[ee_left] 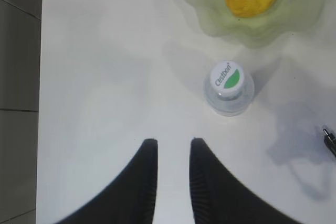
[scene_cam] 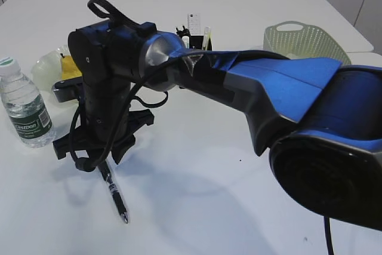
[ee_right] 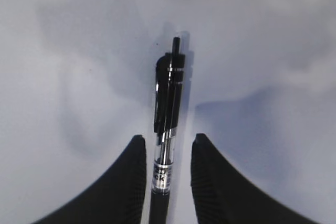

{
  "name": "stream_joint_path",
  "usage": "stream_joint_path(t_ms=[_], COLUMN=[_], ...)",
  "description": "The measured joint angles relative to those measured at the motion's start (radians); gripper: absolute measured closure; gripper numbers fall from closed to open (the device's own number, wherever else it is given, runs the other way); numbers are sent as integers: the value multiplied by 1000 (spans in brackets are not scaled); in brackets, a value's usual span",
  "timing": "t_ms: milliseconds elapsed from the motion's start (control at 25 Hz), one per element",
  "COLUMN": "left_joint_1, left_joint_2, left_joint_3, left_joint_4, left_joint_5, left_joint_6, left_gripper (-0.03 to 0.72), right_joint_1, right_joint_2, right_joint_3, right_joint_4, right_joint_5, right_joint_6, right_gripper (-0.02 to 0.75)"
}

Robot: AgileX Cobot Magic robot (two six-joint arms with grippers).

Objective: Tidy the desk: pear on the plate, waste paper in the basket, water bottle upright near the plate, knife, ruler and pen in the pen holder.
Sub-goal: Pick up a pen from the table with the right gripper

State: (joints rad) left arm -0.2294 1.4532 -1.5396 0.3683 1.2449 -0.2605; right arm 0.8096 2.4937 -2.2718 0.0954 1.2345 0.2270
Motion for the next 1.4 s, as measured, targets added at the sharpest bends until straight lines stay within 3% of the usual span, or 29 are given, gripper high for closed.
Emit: stream_joint_path(t_ms=[120,400,1400], left_joint_1=[0,0,0], left_joint_2=[0,0,0], left_joint_3=[0,0,0], left_joint_4=[0,0,4], left_joint_5=[0,0,0], left_joint_6=[0,0,0], left_gripper=[545,545,546], right_joint_1=[0,4,8], right_joint_2=[2,12,45], right_joint_3=[0,0,-2], right_joint_4=[8,22,30], right_joint_5=[0,-2,-2], right_joint_6=[0,0,0], right_gripper=[486,393,384])
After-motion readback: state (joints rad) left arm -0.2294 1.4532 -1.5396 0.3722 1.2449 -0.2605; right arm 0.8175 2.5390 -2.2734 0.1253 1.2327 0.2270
